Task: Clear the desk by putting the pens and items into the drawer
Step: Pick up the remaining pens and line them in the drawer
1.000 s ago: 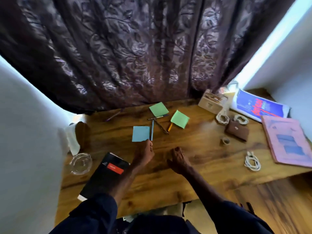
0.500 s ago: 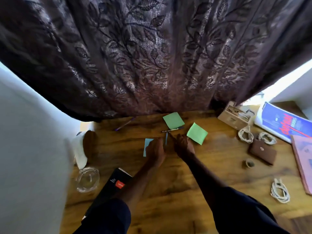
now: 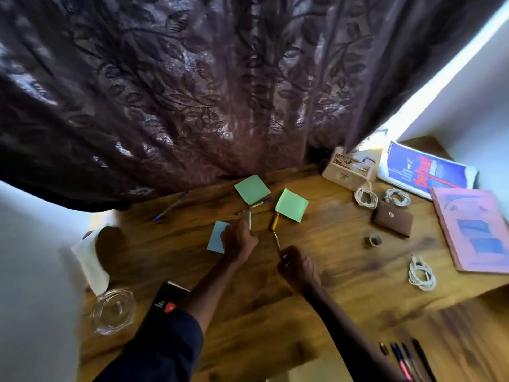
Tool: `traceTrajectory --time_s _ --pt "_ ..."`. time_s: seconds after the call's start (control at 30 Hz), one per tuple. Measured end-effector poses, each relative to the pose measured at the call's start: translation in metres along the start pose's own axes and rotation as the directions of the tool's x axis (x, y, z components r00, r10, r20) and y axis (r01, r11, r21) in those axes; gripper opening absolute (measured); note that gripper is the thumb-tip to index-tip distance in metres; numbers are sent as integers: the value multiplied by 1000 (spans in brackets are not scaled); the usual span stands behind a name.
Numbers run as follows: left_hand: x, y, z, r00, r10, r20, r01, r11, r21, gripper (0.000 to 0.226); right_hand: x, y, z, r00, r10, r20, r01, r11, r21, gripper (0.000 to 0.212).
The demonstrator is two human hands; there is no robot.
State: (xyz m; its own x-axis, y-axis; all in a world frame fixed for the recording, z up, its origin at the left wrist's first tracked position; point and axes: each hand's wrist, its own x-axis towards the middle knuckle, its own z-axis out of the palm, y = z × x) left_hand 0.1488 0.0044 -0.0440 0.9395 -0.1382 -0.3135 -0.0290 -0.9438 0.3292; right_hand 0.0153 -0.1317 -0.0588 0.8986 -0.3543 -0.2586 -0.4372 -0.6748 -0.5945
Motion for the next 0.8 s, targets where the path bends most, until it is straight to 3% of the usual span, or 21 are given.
traceTrajectory --time_s 0.1,0.2,0.33,0.47,0.6,0.8 --pt "-28 20 7 1000 20 -1 -20 995 -94 22 -20 15 -20 990 139 12 -140 980 141 21" --pt "-66 49 24 989 89 120 -49 952 -302 17 -46 39 -42 976 219 -20 -201 927 318 10" --pt "-115 92 51 950 191 246 -102 937 -334 35 -87 73 -76 956 292 -28 -240 833 498 14" --pt "-172 139 84 875 320 364 -170 906 -389 39 -144 116 -111 905 418 -86 -274 723 634 21" --pt "-225 181 123 787 425 447 -266 888 -376 35 -203 176 -129 846 513 -142 -290 668 686 15" --pt "-292 242 178 626 531 572 -353 846 -399 26 -269 263 -143 690 689 -224 -388 613 688 8"
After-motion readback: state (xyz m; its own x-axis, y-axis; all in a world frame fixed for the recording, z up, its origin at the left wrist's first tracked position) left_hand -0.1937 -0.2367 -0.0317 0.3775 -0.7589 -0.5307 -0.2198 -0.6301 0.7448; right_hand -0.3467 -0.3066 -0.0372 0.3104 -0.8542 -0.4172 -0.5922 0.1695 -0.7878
